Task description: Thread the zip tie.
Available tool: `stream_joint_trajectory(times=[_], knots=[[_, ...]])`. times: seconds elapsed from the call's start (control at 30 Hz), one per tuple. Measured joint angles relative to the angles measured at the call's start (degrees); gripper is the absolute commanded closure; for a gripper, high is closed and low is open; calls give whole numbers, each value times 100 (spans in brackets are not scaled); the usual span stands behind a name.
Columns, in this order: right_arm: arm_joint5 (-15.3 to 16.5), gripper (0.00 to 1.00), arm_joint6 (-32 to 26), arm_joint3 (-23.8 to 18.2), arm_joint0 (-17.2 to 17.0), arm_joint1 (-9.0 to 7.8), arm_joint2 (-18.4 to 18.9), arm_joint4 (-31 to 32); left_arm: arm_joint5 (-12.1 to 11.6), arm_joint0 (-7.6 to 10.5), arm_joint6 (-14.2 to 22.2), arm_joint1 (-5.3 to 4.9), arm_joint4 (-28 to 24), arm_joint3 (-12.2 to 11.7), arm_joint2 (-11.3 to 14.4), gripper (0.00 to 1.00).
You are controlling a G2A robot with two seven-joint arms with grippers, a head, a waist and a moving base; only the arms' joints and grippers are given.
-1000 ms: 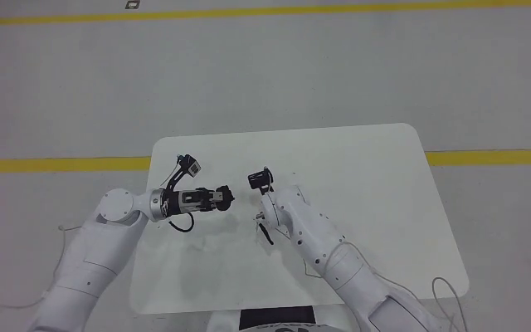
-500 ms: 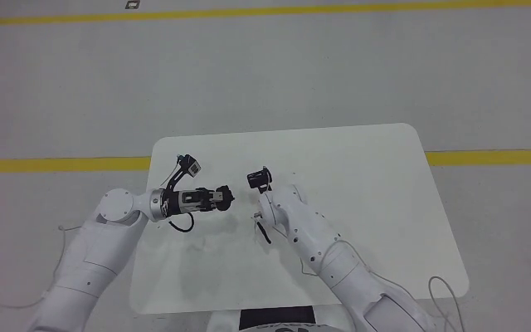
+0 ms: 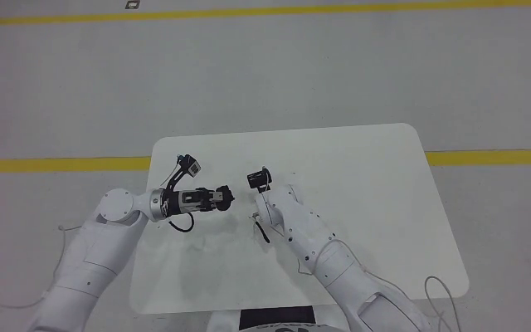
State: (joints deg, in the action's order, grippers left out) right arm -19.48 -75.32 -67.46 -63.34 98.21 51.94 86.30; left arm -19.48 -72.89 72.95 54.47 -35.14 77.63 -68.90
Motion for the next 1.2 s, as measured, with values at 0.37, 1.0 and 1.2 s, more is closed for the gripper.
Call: stream_joint_trajectory(times=[0.37,1.0,1.2], knots=[[0,100,1,228,38,130,104,166,0,0,0,0,0,0,0,100],[569,100,-58,-2132,-1173,-108,913,289,0,0,0,0,0,0,0,100],[975,100,372,-3037,-1780,-216,1324,-244,0,0,0,0,0,0,0,100]])
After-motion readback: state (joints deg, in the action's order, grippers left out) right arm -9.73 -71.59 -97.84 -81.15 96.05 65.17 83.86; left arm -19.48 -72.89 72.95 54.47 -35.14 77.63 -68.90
